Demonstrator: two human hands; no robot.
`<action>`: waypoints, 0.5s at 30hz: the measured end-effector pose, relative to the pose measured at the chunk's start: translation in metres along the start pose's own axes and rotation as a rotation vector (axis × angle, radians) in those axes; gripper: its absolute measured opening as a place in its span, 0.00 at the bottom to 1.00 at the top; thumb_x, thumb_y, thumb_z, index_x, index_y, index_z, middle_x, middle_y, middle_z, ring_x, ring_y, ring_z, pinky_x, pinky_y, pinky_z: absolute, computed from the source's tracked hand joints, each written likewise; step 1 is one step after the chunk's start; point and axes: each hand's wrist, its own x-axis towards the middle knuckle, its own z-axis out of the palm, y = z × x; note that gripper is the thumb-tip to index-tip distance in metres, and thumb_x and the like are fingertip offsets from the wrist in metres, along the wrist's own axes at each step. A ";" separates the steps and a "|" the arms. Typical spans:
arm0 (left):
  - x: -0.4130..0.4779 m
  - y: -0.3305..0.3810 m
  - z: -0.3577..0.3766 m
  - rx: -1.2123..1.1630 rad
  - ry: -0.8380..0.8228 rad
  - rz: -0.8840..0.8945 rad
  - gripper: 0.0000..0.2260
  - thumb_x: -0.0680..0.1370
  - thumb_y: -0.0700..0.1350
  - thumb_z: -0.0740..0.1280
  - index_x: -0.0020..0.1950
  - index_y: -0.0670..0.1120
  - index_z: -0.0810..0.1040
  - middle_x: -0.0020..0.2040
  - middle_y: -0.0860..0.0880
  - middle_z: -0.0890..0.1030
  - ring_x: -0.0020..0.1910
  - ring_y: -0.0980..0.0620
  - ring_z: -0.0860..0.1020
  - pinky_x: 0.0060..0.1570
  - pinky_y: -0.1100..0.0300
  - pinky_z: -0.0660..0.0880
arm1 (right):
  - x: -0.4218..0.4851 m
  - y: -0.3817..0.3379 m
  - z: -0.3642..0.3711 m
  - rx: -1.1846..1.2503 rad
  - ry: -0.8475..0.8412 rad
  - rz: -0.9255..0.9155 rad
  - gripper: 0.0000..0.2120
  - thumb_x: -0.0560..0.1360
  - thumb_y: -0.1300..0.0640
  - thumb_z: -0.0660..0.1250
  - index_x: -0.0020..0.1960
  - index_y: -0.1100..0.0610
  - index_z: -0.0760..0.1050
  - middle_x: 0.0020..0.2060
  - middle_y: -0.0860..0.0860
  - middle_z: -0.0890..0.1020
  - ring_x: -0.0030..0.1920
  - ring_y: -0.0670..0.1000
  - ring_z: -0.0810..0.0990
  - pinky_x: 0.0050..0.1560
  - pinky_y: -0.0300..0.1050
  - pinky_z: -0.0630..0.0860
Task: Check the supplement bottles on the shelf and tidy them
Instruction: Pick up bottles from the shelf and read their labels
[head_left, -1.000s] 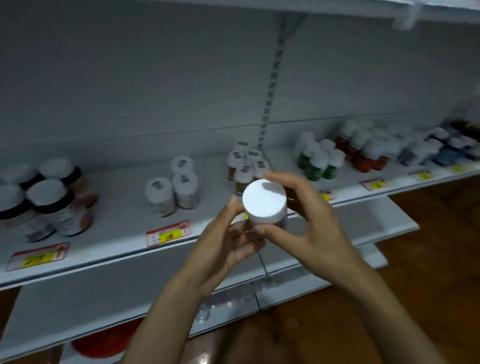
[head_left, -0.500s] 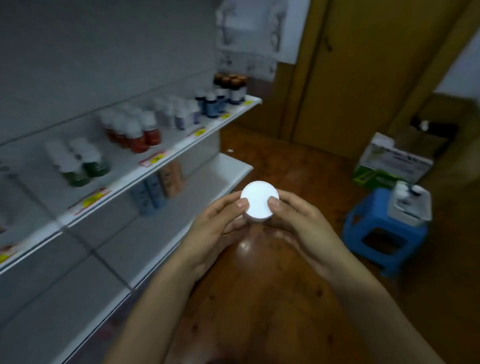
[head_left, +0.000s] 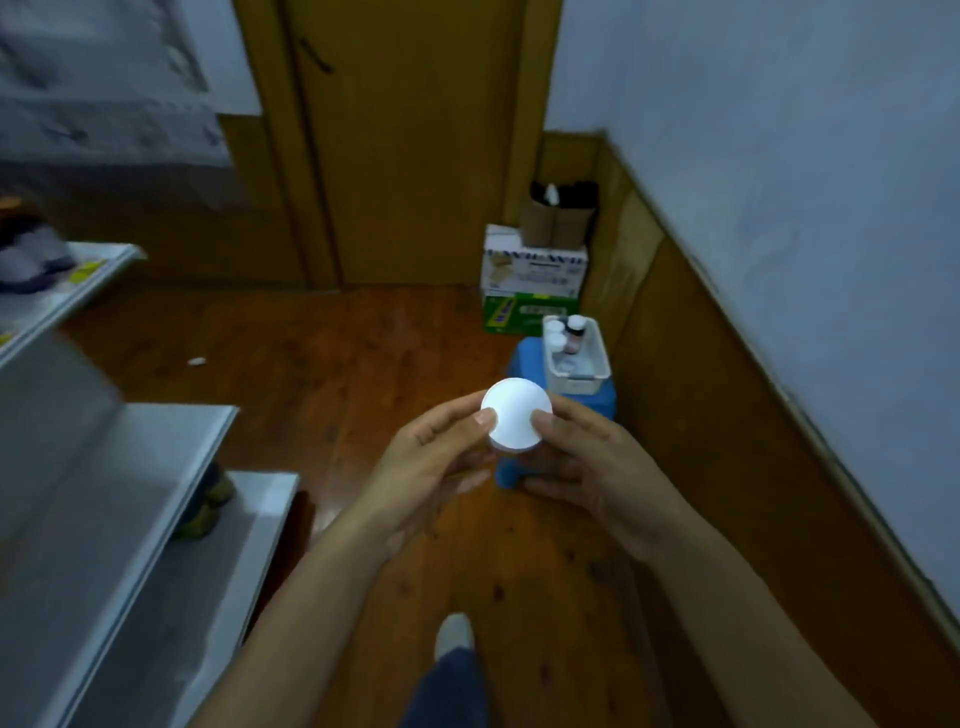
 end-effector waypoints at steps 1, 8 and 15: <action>0.030 0.004 0.007 0.010 -0.033 -0.005 0.20 0.68 0.53 0.70 0.59 0.52 0.80 0.55 0.48 0.84 0.56 0.47 0.81 0.55 0.54 0.78 | 0.020 -0.004 -0.015 -0.013 0.038 0.001 0.28 0.66 0.40 0.70 0.65 0.44 0.75 0.58 0.48 0.82 0.58 0.51 0.81 0.58 0.53 0.78; 0.216 0.027 0.059 0.113 -0.154 -0.106 0.27 0.64 0.58 0.72 0.62 0.53 0.77 0.58 0.47 0.82 0.57 0.47 0.81 0.58 0.50 0.77 | 0.145 -0.025 -0.112 -0.646 0.284 -0.261 0.37 0.72 0.43 0.72 0.76 0.44 0.59 0.73 0.43 0.66 0.71 0.45 0.66 0.68 0.46 0.70; 0.382 -0.002 0.107 0.213 -0.181 -0.226 0.18 0.77 0.52 0.67 0.67 0.52 0.74 0.61 0.49 0.80 0.56 0.53 0.79 0.59 0.56 0.75 | 0.284 -0.014 -0.206 -1.076 0.255 -0.265 0.28 0.76 0.53 0.68 0.73 0.49 0.64 0.67 0.50 0.72 0.61 0.52 0.76 0.49 0.48 0.78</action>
